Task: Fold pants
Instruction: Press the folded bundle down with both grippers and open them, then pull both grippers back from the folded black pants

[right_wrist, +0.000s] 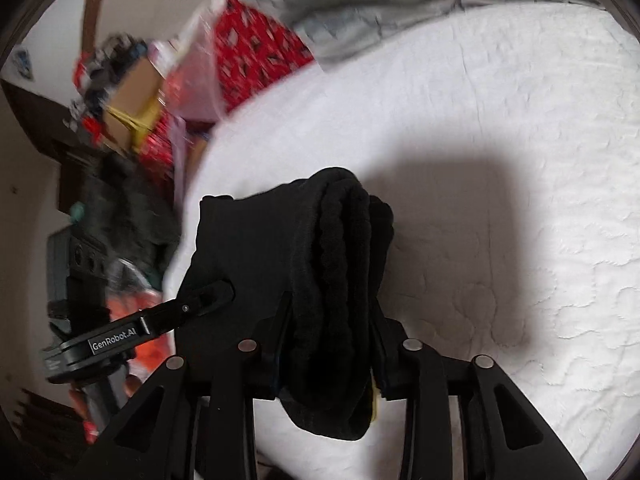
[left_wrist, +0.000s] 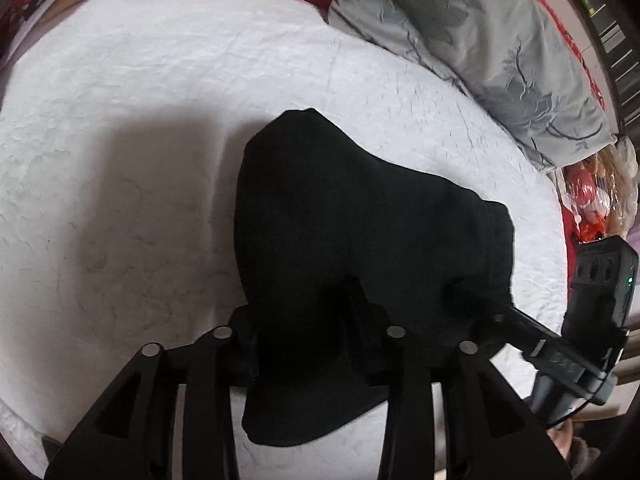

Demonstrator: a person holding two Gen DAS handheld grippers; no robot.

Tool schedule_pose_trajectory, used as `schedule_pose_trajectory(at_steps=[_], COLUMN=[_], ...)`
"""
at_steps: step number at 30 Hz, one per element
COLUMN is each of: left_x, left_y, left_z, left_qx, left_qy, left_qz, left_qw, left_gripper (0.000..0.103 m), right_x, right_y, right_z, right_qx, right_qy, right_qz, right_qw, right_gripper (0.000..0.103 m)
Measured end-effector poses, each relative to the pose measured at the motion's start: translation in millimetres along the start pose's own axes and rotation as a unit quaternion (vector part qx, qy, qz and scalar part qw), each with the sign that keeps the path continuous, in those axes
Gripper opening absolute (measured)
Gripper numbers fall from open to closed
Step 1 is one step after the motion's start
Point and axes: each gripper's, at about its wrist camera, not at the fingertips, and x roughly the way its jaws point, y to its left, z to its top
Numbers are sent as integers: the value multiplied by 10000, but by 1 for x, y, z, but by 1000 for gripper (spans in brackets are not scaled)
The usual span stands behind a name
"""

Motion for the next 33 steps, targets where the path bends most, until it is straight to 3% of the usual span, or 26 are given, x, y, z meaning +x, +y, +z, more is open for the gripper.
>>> schedule_pose_trajectory(at_steps=[4,14,20,25,29,33], left_x=[-1,-10,-21,-33,-43,-49], left_y=[-12,-29,-36,-37,-31,-23], left_z=[-3,-9,-21,-32,-43,-54], left_qx=[170,383,497,445,298,160], left_qy=[-117,-348,-485,-541,-576,-590], left_qz=[245,708,1042,1227,1269,1310], left_qw=[9995,9962,9921,9900,9898,9895], left_gripper=[38,40,40,40,40,41], right_x=[-6,-33,-55,-76,-88,-92], right_y=[-7,-24,-27,-19,-10,1], right_z=[-1,-10,-16,-25,-38,-55], right_qx=[-51,88,231,58,-167,-495], right_qy=[-110,-316,-444,-552,-617,-652], right_qz=[40,-27,-29,-216,-498,-752], right_qw=[9999,9995,9987,9982,9967,9938], right_gripper=[39,54,54,55,66,68])
